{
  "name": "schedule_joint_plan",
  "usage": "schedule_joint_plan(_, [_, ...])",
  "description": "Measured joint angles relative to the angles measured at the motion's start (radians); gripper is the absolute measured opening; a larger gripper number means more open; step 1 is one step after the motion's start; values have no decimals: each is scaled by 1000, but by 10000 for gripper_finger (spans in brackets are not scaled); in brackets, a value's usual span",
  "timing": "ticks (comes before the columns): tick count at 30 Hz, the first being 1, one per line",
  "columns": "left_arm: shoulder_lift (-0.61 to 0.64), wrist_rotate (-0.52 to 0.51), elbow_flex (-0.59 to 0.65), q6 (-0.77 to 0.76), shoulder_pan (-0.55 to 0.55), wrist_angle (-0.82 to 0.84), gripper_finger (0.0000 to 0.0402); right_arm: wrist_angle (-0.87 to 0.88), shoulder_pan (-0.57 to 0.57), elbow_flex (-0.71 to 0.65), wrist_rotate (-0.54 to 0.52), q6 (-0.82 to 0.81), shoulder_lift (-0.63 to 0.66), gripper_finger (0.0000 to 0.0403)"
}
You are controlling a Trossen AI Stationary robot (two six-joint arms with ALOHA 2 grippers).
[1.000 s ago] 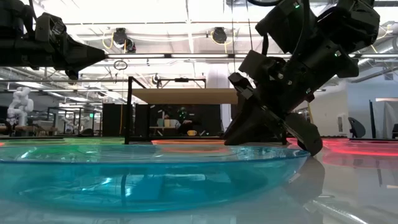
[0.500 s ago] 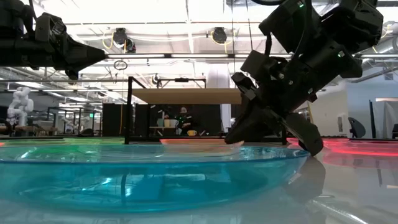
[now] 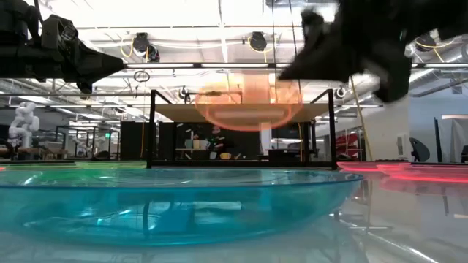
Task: Place and stack plates onto a shelf
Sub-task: Put the top orange plate on the shelf
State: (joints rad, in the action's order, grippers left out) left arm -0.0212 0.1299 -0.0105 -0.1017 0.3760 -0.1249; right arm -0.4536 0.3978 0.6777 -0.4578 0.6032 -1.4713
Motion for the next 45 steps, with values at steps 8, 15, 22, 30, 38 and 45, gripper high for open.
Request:
schedule_joint_plan(8, [0, 0, 0, 0, 0, 0, 81, 14, -2, 1, -147, 152, 207, 0])
schedule_joint_plan(15, [0, 0, 0, 0, 0, 0, 81, 86, -147, 2, -221, 253, 340, 0])
schedule_joint_plan(22, [0, 0, 0, 0, 0, 1, 81, 255, -245, 2, -63, 110, 383, 0])
schedule_joint_plan(30, [0, 0, 0, 0, 0, 1, 81, 449, -169, 3, 74, -84, 283, 23])
schedule_joint_plan(38, [0, 0, 0, 0, 0, 1, 81, 494, -147, 3, 69, -207, 71, 135])
schedule_joint_plan(45, [0, 0, 0, 0, 0, 1, 81, 480, -190, 3, 60, -225, -70, 179])
